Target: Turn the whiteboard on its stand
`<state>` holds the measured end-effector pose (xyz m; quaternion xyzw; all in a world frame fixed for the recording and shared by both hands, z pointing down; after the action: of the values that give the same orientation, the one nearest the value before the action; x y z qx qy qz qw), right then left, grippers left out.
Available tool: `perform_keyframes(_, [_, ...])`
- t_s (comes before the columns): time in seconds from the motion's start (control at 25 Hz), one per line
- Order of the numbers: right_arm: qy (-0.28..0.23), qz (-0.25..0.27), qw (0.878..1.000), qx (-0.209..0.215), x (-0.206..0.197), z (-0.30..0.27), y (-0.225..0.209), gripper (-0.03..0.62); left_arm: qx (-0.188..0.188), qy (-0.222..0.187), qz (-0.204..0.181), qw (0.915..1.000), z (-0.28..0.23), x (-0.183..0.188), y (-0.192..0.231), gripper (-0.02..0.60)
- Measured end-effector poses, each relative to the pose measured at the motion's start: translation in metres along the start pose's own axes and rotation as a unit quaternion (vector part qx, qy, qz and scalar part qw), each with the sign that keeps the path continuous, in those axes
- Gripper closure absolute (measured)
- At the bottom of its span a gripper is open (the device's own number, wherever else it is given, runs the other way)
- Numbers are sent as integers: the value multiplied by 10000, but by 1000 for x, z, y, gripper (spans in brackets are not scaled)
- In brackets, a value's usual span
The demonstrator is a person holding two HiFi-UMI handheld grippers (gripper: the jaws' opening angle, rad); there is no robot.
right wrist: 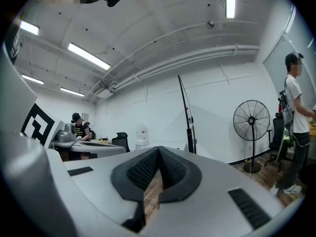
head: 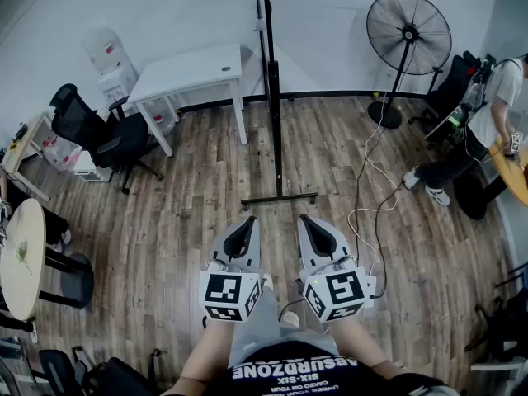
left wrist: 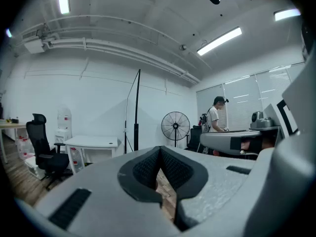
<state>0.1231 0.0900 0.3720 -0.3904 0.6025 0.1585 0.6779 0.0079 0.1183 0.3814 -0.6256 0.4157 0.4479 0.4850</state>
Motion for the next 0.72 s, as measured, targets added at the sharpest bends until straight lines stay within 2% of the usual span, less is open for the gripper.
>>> perform_keyframes(0.24, [13,-16,10000,66,4,-27,-8,595,36,-63,99,9999,-26,-1,17,577])
perform_keyframes(0.72, [-198,-11,9996,-176,33,-120,-44,595,-253,-233,17,9994,-115,4,75,577])
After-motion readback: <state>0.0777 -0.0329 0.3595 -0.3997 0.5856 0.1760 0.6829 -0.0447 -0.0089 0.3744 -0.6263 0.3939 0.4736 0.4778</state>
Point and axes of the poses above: the fingertips, and each gripper's own axes: z backward along the fingers, y to its left, x out of its top, the point moved 3 cm from there along z, backward along the fingers, and after that the axes turned 15 degrees about -z, right-handed, at the moved point
